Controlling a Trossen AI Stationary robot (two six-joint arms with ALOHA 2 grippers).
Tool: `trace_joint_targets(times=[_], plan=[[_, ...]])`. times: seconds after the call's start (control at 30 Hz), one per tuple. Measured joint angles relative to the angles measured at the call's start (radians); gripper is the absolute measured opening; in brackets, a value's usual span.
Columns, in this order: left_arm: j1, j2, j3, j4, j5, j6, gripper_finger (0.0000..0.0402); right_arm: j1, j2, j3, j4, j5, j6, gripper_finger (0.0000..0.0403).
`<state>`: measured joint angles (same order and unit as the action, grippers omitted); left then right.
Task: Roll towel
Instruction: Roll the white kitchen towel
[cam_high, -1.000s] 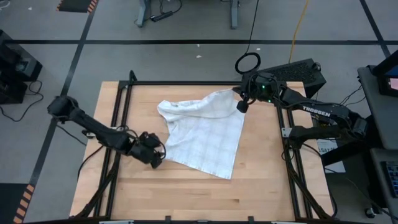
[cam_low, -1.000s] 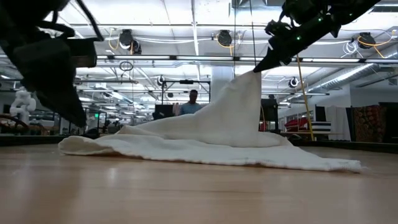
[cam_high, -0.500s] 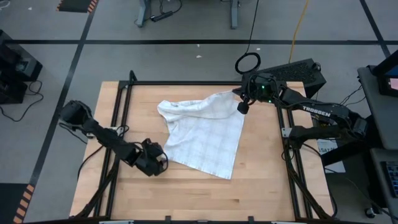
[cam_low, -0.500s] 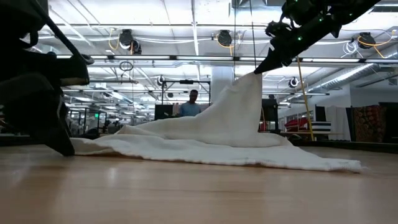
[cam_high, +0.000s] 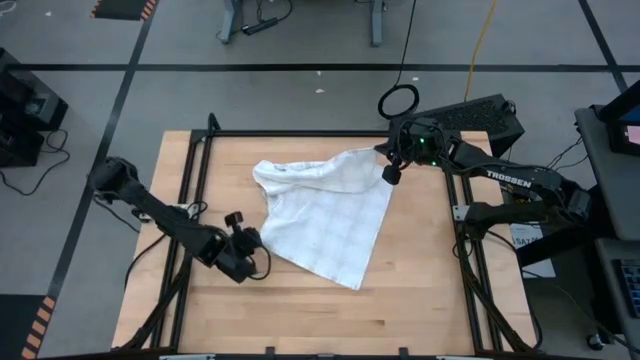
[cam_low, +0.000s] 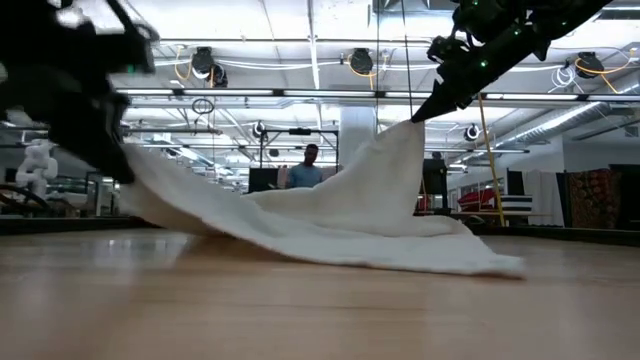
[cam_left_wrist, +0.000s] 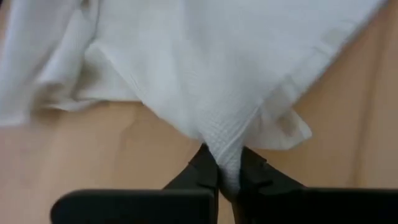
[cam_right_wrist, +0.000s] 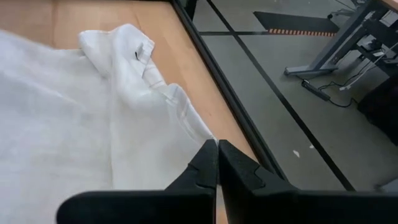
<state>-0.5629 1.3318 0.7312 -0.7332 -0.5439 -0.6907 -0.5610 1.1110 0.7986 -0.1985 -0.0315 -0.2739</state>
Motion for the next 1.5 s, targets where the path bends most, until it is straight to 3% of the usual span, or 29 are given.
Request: trace_joint_targets(times=[0.13, 0.23, 0.33, 0.53, 0.7, 0.8, 0.93, 1.13, 1.3, 1.5], plan=[[0.010, -0.029, 0.136, -0.152, 0.096, 0.180, 0.0016, 0.000, 0.000, 0.000, -0.015, 0.000, 0.001, 0.0000], [0.014, -0.024, 0.185, -0.081, 0.195, 0.319, 0.0016, 0.000, 0.000, 0.000, -0.022, 0.000, 0.017, 0.0000], [0.009, 0.003, 0.182, -0.032, 0.247, 0.321, 0.0033, 0.000, 0.000, 0.000, -0.027, 0.000, 0.028, 0.0000], [0.004, 0.076, 0.178, -0.020, 0.305, 0.229, 0.0134, 0.000, 0.000, 0.000, -0.040, 0.000, 0.030, 0.0000], [-0.023, 0.149, 0.179, 0.061, 0.233, 0.197, 0.0223, 0.000, 0.000, 0.000, -0.060, 0.000, 0.030, 0.0000], [-0.020, 0.174, 0.178, 0.014, 0.177, 0.117, 0.0245, 0.000, 0.000, 0.000, -0.085, 0.000, 0.036, 0.0000], [-0.034, 0.174, 0.178, 0.045, 0.190, 0.088, 0.0245, 0.000, 0.000, 0.000, -0.118, 0.000, 0.038, 0.0000], [-0.059, 0.171, 0.143, -0.011, 0.086, 0.066, 0.0225, 0.000, 0.000, 0.000, -0.135, 0.000, 0.049, 0.0000], [-0.038, 0.171, 0.079, 0.082, 0.146, 0.112, 0.0193, 0.000, 0.000, 0.000, -0.136, 0.000, 0.053, 0.0000], [-0.042, 0.171, 0.114, 0.115, 0.228, 0.185, 0.0158, 0.000, 0.000, 0.000, -0.136, 0.000, 0.053, 0.0000]])
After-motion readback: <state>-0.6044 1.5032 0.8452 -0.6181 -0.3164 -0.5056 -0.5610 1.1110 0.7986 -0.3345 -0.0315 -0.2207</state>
